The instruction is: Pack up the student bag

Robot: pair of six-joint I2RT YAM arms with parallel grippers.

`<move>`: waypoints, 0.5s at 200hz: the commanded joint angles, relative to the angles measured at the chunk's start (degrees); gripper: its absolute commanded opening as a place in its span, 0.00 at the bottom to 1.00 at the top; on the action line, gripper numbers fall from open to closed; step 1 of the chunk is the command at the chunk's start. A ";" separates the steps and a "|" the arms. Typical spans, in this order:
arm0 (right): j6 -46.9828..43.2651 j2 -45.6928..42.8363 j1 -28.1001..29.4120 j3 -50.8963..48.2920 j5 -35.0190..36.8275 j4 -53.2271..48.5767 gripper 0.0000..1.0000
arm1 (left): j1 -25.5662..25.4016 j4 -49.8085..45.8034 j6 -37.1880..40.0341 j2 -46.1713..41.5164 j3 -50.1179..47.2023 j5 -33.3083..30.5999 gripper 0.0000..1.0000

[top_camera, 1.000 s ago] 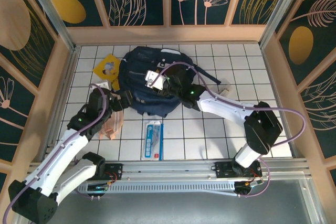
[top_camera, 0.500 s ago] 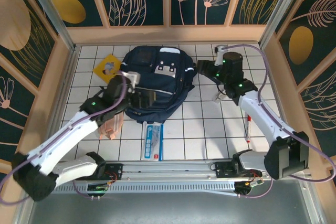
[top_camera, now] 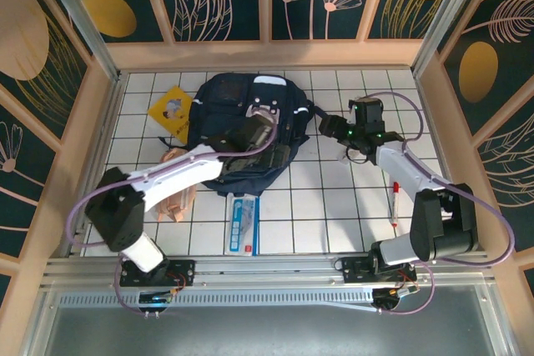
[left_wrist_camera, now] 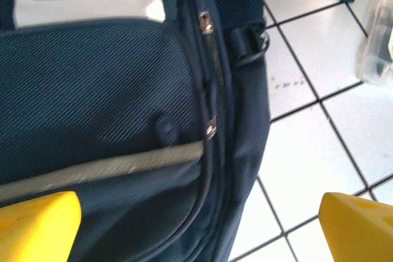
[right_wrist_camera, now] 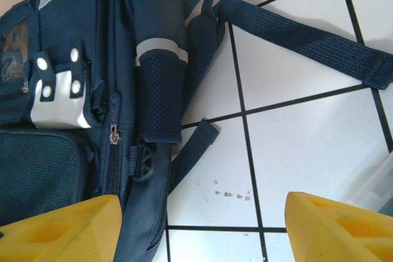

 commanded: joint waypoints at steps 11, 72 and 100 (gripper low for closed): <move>1.82 0.50 0.01 -1.70 -0.27 3.68 0.71 | -2.81 -4.97 -4.35 8.82 7.26 -11.87 0.99; -3.89 -0.18 -0.14 -4.51 -5.12 7.15 0.59 | -2.75 -13.97 -7.94 18.07 10.69 -23.32 0.78; -4.40 0.45 -0.01 -3.74 -7.11 7.72 0.56 | -2.66 -11.54 -6.10 17.59 8.57 -23.35 0.42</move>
